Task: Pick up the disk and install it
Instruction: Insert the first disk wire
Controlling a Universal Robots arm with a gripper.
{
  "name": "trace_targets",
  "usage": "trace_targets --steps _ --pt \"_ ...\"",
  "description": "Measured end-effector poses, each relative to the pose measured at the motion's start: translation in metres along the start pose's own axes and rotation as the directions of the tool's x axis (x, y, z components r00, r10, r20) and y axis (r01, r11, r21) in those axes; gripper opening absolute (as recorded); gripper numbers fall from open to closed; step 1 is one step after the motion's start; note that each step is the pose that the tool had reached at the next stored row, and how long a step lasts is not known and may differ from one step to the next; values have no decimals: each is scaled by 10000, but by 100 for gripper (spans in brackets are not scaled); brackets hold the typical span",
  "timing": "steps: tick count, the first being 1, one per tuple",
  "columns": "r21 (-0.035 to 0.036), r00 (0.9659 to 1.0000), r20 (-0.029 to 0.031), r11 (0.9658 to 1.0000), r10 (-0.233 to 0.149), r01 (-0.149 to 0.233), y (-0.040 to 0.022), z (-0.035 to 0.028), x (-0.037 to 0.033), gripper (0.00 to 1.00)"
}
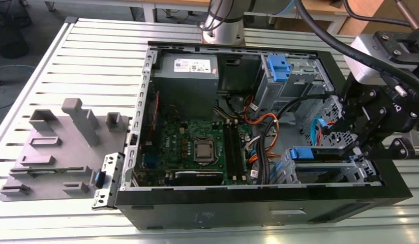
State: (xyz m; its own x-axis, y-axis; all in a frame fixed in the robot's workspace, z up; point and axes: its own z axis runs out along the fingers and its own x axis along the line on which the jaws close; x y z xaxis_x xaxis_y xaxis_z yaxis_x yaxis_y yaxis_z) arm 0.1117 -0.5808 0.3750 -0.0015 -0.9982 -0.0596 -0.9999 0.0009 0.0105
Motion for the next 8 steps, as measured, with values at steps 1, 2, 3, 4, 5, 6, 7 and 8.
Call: trace_targets --steps 1,2,3,4,5,6,7,8 --pt "0 10000 1 10000 -1 1 0 -2 0 48" --pt "0 10000 1 10000 0 0 0 -5 0 48" --pt "0 10000 0 10000 0 0 0 -10 -1 48" --pt "0 10000 0 10000 0 0 0 -14 -1 48" --pt "0 10000 1 10000 0 0 0 -20 -1 48" --pt "0 10000 1 10000 0 0 0 -25 -2 48" --pt "0 10000 0 10000 0 0 0 -30 -2 48" --pt "0 10000 2 10000 -1 1 0 -31 -2 48"
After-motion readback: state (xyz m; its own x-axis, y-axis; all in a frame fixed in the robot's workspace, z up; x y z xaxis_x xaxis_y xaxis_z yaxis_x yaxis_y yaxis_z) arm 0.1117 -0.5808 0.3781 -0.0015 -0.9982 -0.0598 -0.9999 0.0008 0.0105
